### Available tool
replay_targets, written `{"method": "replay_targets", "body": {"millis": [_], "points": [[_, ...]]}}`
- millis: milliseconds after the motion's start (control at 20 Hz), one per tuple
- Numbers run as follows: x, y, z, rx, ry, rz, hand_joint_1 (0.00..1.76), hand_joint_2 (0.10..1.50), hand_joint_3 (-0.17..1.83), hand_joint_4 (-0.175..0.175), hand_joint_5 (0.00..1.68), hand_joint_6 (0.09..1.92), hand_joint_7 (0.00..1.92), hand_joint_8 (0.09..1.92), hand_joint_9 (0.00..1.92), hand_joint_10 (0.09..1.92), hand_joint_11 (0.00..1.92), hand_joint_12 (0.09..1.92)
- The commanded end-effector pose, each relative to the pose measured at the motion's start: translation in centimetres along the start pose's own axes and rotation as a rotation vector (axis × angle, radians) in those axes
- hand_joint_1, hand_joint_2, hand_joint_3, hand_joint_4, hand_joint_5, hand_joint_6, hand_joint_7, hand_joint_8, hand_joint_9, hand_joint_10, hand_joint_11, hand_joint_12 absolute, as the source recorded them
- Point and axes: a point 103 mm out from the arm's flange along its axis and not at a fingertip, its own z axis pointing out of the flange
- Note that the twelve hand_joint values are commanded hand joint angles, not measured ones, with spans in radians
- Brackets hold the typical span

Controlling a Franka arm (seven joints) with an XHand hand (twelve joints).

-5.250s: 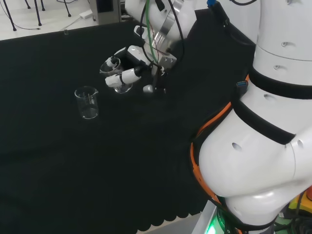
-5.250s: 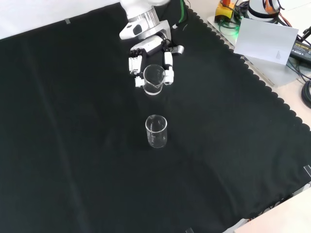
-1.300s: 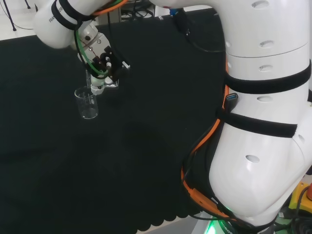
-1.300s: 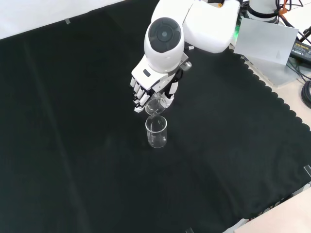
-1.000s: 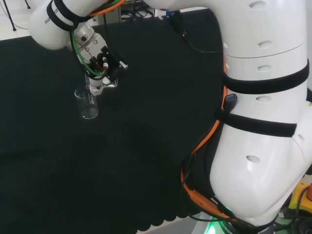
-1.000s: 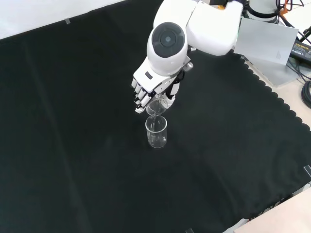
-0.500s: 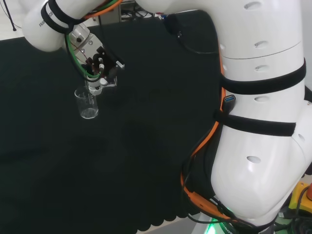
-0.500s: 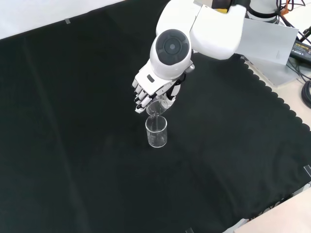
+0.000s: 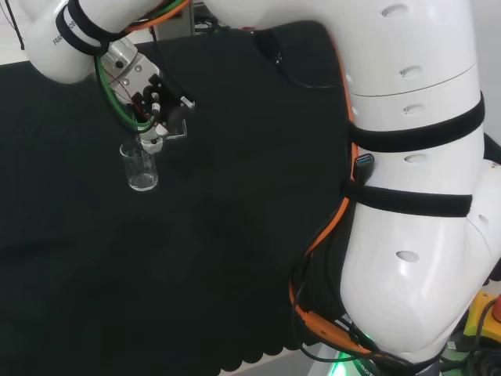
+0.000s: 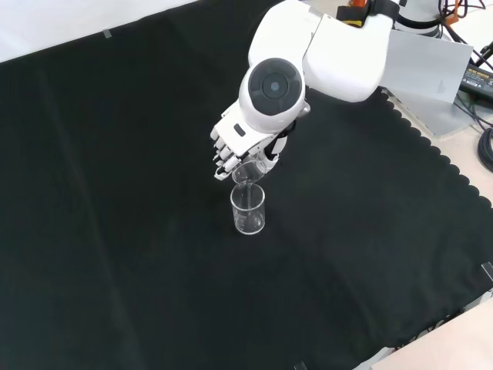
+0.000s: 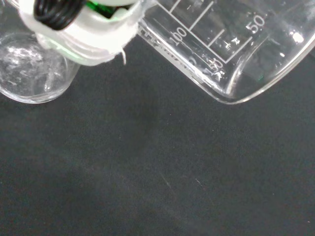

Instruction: Pour the water from the handheld beaker into the one on the table.

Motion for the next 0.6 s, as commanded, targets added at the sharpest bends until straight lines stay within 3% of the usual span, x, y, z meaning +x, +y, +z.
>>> {"method": "replay_targets", "body": {"millis": [50, 600], "points": [[0.17, -0.05, -0.21, 0.009, -0.017, 0.002, 1.18, 1.02, -0.17, 0.028, 1.53, 0.09, 1.68, 0.09, 1.56, 0.25, 1.26, 0.81], [0.51, -0.14, -0.70, 0.023, -0.036, 0.004, 1.18, 1.02, -0.17, 0.032, 1.53, 0.09, 1.68, 0.09, 1.55, 0.26, 1.26, 0.80]]}}
